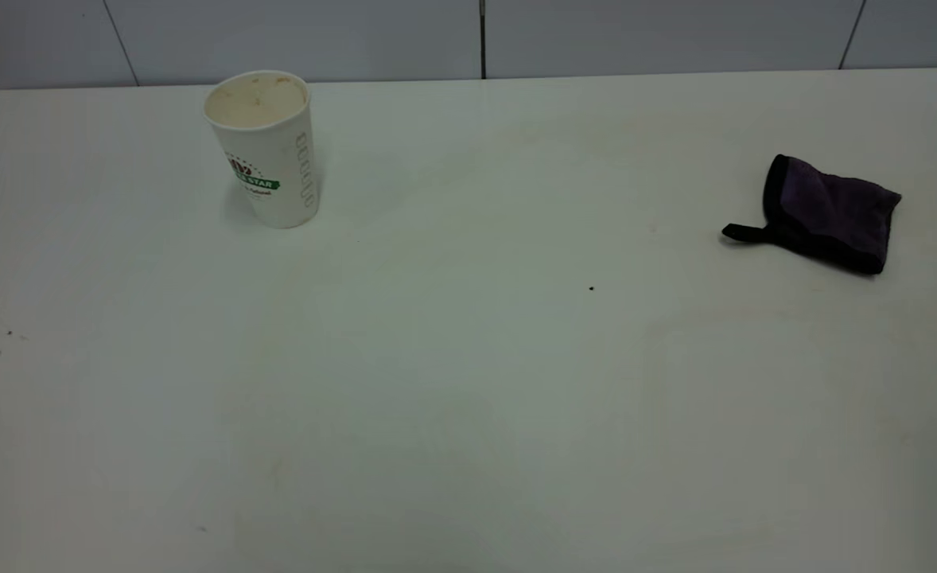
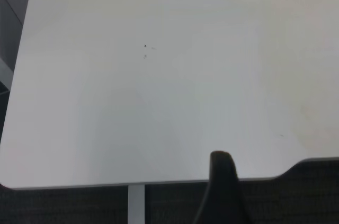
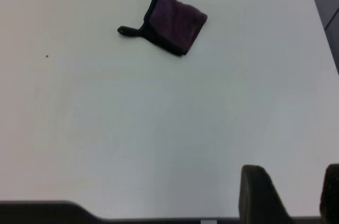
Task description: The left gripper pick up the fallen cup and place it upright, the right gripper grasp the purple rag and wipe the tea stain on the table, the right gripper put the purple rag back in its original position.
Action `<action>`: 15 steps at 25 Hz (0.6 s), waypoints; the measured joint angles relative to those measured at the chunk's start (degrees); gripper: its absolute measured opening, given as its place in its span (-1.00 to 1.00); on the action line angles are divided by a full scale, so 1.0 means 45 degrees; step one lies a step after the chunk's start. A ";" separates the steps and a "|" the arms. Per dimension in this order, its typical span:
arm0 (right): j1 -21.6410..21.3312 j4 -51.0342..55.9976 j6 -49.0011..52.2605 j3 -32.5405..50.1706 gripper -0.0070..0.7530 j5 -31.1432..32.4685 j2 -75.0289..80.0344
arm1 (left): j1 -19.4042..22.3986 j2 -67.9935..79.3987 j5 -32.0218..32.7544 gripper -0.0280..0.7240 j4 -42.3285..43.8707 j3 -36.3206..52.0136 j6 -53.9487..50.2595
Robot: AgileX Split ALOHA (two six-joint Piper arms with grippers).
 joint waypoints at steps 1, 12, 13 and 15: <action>-0.0052 0.0000 0.0000 0.0000 -0.18 0.0000 -0.0134 | 0.0000 0.0000 0.0000 0.64 0.0000 0.0000 0.0000; -0.0078 0.0000 0.0000 0.0000 -0.35 0.0000 -0.0218 | 0.0000 0.0000 0.0000 0.64 0.0000 0.0000 0.0000; -0.0078 0.0000 0.0000 0.0000 -0.35 0.0000 -0.0218 | 0.0000 0.0000 0.0000 0.64 0.0000 0.0000 -0.0012; -0.0078 0.0000 0.0000 0.0000 -0.35 0.0000 -0.0218 | 0.0000 0.0000 0.0000 0.64 0.0000 0.0000 -0.0012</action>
